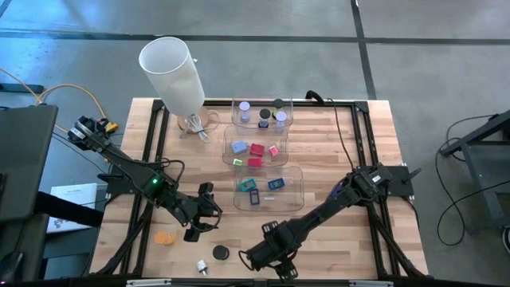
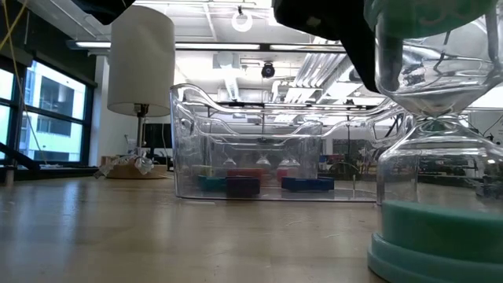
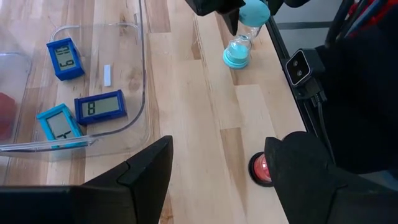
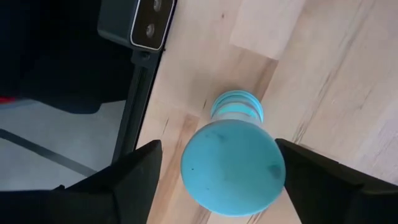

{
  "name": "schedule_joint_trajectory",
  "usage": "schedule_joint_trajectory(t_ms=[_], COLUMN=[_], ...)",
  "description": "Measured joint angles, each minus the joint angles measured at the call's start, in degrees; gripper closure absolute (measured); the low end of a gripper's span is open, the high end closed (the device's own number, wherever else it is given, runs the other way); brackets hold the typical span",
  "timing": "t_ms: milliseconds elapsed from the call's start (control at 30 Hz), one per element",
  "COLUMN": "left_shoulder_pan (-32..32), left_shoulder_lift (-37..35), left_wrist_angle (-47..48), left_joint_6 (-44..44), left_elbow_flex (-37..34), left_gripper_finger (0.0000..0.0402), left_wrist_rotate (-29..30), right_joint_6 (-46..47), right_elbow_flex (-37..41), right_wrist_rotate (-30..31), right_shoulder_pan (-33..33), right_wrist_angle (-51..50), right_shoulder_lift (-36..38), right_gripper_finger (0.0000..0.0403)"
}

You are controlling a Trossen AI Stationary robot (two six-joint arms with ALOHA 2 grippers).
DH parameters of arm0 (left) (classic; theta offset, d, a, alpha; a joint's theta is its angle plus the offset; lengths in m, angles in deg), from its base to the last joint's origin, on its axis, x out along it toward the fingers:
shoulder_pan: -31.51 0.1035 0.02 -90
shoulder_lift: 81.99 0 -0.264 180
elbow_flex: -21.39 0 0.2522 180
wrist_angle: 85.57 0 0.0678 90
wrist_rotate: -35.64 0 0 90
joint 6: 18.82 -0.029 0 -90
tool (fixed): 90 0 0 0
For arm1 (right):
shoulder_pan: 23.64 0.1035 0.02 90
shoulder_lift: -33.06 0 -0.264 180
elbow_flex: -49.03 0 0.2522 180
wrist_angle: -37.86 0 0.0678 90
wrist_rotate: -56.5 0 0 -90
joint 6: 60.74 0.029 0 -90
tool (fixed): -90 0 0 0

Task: Pick & Place Office items
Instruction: Put the light blue hourglass into the top transparent bin

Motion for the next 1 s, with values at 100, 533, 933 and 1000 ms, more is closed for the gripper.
schedule_joint_trajectory(t_ms=[100,533,933,1000], left_shoulder_pan=[0.0,0.01,0.02,0.02], left_shoulder_lift=[0.0,0.0,0.0,0.0], left_wrist_angle=[-0.01,0.01,0.03,0.03], left_joint_6=[0.0,0.0,0.0,0.0], left_elbow_flex=[0.0,-0.02,-0.02,-0.02], left_gripper_finger=[0.0156,0.0156,0.0156,0.0156], left_wrist_rotate=[0.0,0.0,-0.02,-0.02], right_joint_6=[0.02,0.09,0.31,0.34], right_elbow_flex=[0.0,0.0,0.0,0.0], right_wrist_rotate=[-0.17,-1.88,-3.44,-3.54], right_shoulder_pan=[0.0,-0.72,-1.03,-1.03], right_wrist_angle=[-0.03,0.29,1.2,1.18], right_shoulder_lift=[0.0,0.0,0.02,0.03], right_gripper_finger=[0.0114,0.0152,0.021,0.021])
